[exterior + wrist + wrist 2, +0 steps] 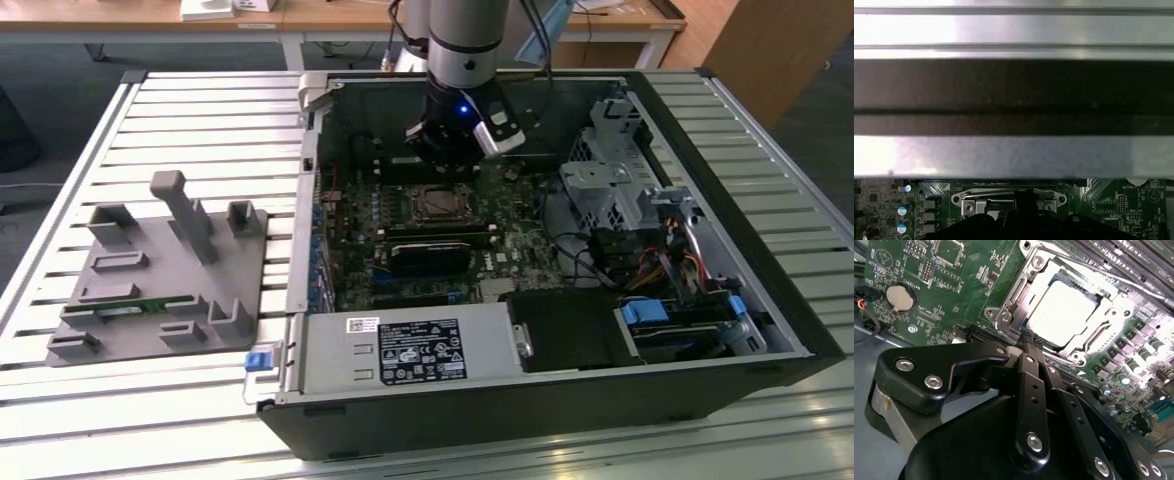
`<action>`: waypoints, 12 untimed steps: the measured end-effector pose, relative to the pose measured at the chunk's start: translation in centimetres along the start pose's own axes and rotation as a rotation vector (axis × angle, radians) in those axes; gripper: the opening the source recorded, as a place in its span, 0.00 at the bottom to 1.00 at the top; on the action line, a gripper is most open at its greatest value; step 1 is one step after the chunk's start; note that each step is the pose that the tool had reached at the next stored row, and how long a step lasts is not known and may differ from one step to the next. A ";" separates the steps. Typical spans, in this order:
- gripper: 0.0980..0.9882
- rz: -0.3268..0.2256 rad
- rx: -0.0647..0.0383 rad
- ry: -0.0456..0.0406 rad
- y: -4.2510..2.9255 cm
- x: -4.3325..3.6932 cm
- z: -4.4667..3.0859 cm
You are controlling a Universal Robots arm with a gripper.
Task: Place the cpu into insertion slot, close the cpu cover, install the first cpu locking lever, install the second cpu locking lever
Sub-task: 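Install the second cpu locking lever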
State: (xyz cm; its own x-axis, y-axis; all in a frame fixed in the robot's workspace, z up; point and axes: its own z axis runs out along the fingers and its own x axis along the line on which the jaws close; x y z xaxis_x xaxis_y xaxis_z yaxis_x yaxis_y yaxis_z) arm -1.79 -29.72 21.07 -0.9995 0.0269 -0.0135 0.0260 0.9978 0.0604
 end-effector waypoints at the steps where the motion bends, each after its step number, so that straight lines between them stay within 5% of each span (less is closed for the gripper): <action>1: 0.01 0.000 0.000 0.0000 -0.10 0.00 -0.01; 6: 0.01 0.000 0.000 0.0005 -0.47 -0.04 -0.08; 12: 0.01 0.000 0.000 0.0003 -0.40 -0.04 -1.48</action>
State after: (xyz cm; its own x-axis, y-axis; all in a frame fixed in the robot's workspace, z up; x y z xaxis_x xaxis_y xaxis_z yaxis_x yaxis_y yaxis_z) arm -1.78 -30.21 22.53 -0.9996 0.0267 -0.0132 0.0259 0.9978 0.0605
